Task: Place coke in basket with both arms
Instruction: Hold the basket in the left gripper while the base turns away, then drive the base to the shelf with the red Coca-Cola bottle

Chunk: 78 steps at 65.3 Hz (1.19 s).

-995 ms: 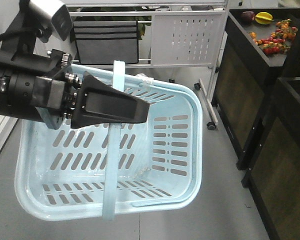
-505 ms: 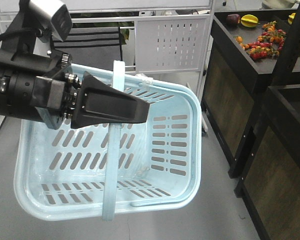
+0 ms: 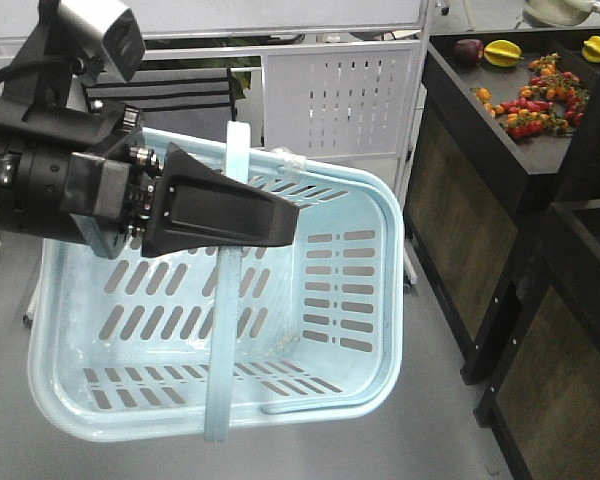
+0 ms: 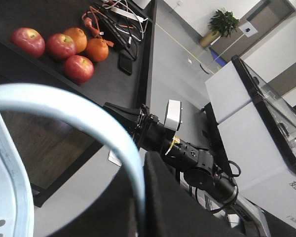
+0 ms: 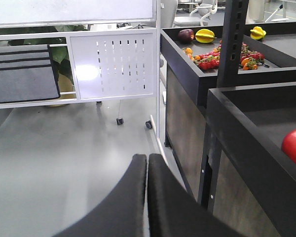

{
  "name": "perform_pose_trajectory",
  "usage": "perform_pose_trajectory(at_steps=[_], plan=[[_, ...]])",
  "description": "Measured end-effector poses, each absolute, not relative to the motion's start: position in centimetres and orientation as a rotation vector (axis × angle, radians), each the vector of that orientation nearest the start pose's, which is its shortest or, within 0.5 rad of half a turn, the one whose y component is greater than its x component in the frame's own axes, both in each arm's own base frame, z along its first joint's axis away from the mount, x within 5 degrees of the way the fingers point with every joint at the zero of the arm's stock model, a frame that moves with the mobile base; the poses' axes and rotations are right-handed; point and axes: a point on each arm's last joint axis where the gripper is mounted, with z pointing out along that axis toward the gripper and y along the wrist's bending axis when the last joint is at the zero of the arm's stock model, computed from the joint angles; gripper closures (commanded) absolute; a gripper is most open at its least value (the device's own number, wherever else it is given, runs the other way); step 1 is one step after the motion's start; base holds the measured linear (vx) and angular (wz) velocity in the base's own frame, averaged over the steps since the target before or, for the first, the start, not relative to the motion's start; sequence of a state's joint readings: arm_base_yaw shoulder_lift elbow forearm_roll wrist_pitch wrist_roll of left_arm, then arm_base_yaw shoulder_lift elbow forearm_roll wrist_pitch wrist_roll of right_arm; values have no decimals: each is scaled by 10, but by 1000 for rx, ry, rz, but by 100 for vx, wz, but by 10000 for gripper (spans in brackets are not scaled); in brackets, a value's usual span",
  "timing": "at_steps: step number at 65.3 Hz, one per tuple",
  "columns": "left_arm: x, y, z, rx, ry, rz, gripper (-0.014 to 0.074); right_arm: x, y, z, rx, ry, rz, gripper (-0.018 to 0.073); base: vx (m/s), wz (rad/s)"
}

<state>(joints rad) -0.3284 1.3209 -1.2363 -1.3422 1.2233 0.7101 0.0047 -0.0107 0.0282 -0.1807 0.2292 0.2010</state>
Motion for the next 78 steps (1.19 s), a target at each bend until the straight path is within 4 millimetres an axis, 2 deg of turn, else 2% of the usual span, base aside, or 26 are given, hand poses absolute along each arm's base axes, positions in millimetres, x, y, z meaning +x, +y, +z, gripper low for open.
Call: perform_pose_trajectory(at_steps=[41, 78], plan=[[209, -159, 409, 790, 1967, -1567, 603, 56, -3, 184, 48, 1726, -13, 565, 23, 2], [209, -159, 409, 790, 1967, -1567, 603, 56, -3, 184, 48, 1726, -13, 565, 23, 18]])
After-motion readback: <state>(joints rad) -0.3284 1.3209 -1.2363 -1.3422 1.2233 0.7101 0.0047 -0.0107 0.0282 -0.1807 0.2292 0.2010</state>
